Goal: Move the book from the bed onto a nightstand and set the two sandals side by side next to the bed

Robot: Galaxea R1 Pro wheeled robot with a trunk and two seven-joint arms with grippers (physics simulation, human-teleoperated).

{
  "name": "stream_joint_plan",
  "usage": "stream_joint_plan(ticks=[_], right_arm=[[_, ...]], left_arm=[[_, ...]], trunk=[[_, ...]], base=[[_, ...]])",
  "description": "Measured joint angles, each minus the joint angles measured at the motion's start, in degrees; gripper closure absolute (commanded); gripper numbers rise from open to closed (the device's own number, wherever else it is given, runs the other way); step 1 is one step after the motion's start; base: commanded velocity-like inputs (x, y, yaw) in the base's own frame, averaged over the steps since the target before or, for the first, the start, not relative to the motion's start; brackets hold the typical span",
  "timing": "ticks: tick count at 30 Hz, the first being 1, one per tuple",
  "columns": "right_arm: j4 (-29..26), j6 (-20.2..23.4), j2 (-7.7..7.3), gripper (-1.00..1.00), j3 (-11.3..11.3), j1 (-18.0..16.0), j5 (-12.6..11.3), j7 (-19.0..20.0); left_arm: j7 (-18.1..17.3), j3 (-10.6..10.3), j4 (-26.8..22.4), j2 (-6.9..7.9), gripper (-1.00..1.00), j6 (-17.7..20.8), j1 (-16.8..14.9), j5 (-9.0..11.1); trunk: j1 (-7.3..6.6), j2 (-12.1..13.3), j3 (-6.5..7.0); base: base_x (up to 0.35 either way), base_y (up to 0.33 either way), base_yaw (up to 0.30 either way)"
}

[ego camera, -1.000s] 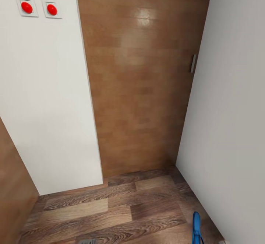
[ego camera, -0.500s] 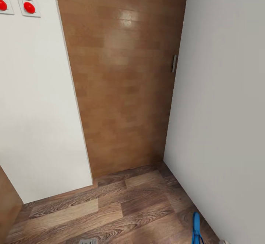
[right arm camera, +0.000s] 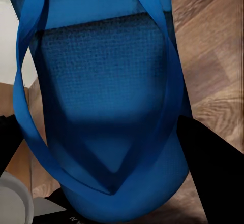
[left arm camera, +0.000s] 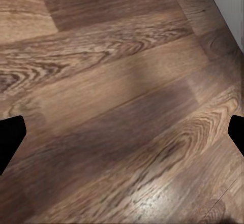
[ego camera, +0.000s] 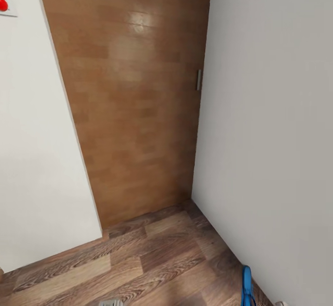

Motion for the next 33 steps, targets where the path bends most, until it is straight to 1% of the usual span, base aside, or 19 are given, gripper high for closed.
stream_joint_plan(ticks=[33], right_arm=[[0.0,0.0,0.0,1.0,0.0,0.0,0.0,0.0]], left_arm=[[0.0,0.0,0.0,-0.01,-1.0,0.0,-0.01,0.0]], trunk=[[0.0,0.0,0.0]], base=[[0.0,0.0,-0.229]])
